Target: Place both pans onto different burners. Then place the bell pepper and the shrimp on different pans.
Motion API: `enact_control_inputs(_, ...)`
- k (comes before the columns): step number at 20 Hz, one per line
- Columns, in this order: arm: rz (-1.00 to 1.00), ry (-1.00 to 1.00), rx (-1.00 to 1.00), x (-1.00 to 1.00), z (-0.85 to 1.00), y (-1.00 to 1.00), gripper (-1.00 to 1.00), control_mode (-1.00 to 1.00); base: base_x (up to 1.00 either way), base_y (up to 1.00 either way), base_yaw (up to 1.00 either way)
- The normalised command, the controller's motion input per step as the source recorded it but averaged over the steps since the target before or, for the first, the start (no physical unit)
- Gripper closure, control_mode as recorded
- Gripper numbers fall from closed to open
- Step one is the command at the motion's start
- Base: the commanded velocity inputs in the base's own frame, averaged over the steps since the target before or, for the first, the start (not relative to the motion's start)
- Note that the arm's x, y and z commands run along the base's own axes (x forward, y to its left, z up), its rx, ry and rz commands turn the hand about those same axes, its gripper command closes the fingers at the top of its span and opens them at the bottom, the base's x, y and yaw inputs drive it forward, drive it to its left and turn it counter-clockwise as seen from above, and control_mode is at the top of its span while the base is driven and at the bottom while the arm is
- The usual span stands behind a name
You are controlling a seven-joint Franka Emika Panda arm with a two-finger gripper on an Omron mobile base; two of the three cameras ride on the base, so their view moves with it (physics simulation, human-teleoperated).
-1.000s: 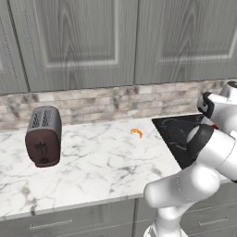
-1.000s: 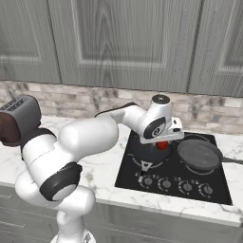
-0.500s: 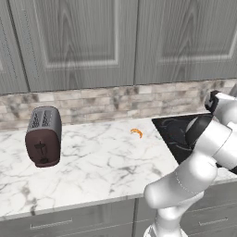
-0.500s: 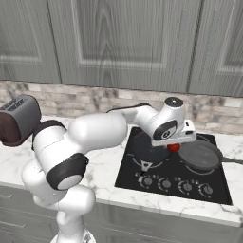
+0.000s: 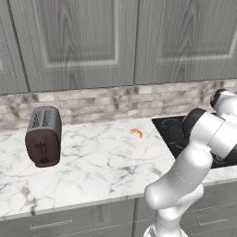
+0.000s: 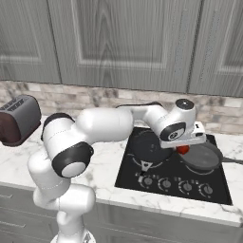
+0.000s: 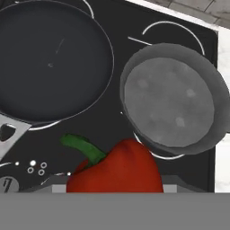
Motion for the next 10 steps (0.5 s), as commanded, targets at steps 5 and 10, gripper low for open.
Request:
enact_control_inputs(5,0.00,0.00,0.00,0.03,-0.04,-0.26,1.00,-1.00,0.00,0.00,0.00)
enact_control_inputs(10,0.00,0.00,0.00,0.15,-0.08,-0.17,1.00,-1.00,0.00,0.00,0.00)
